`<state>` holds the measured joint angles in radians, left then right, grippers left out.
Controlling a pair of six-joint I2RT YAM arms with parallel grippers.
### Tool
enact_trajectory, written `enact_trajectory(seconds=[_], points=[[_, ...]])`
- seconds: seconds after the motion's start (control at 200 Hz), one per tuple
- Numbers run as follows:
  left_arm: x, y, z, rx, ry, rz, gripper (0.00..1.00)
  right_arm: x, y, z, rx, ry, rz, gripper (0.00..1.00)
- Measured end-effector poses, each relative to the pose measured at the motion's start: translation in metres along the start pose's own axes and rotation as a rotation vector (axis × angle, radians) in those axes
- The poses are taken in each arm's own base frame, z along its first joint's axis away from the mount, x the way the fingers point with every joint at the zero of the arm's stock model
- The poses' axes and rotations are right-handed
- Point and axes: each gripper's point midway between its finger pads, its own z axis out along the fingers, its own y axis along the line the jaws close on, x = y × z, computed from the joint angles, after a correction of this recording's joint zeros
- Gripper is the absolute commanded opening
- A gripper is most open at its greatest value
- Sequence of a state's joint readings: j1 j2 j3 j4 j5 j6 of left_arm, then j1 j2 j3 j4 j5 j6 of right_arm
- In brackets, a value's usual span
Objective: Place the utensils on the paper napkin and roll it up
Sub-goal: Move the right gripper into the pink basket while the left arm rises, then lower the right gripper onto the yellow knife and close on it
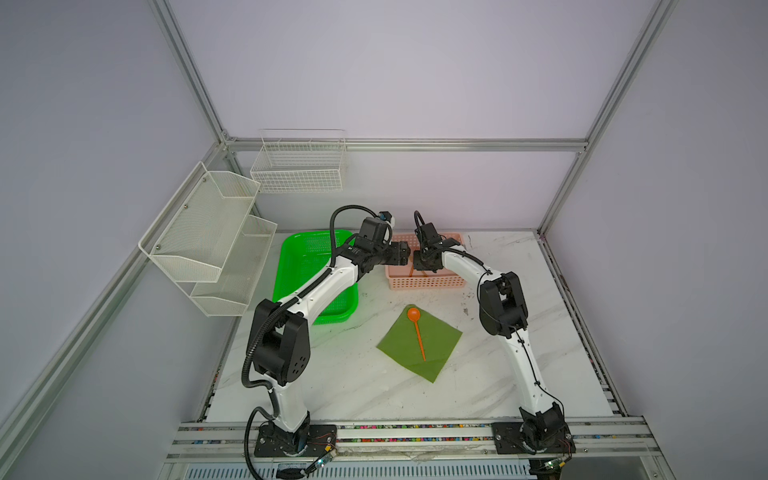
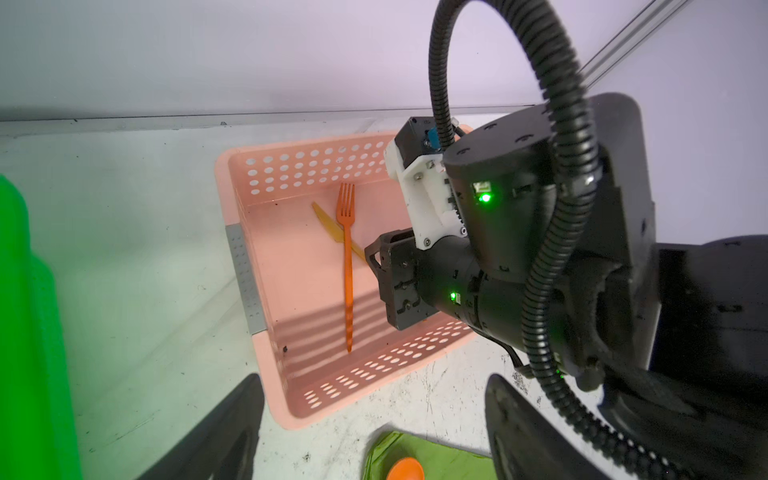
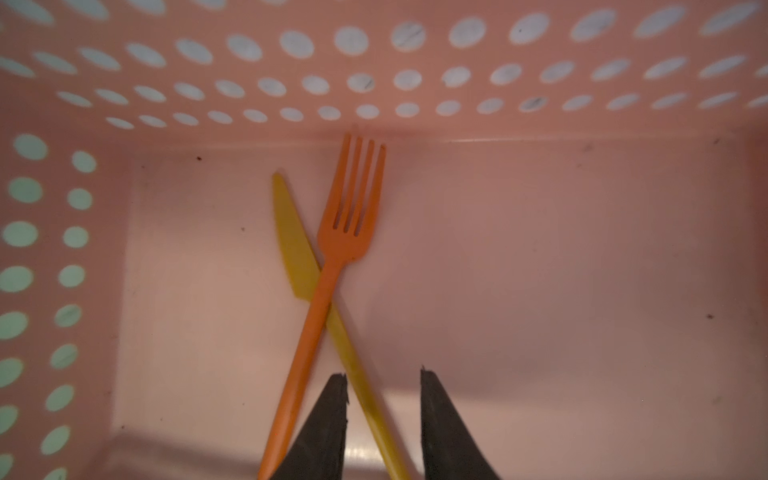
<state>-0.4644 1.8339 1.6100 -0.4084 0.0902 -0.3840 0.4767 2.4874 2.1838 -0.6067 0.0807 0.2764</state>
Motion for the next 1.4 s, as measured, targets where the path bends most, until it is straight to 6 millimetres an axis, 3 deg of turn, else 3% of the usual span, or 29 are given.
enact_trajectory(seconds=[0.215, 0.38, 0.49, 0.605, 0.715, 0.85, 1.11, 1.4], points=[[-0.002, 0.004, -0.001, 0.009, 0.003, -0.01, 0.82, -0.014, 0.004, 0.006, 0.003, -0.019, -0.029, 0.32], [-0.004, 0.008, -0.002, 0.014, 0.002, -0.017, 0.82, -0.009, 0.006, 0.024, 0.005, 0.01, -0.057, 0.32], [-0.008, 0.013, -0.007, 0.008, -0.009, -0.022, 0.82, -0.011, 0.007, 0.021, 0.003, 0.012, -0.07, 0.31], [-0.019, 0.014, -0.019, 0.008, -0.038, -0.024, 0.82, -0.008, 0.005, 0.021, 0.008, 0.022, -0.084, 0.23], [-0.03, 0.012, -0.035, 0.014, -0.075, -0.023, 0.82, -0.008, 0.004, 0.02, 0.016, 0.029, -0.092, 0.29], [-0.041, 0.009, -0.057, 0.022, -0.121, -0.02, 0.82, -0.007, 0.004, 0.021, 0.02, 0.033, -0.103, 0.3], [-0.034, 0.021, -0.068, -0.001, -0.12, -0.032, 0.82, -0.008, -0.003, 0.021, 0.05, 0.028, -0.106, 0.31], [-0.02, 0.03, -0.072, -0.023, -0.101, -0.04, 0.82, -0.006, -0.028, 0.016, 0.152, 0.034, -0.103, 0.3]])
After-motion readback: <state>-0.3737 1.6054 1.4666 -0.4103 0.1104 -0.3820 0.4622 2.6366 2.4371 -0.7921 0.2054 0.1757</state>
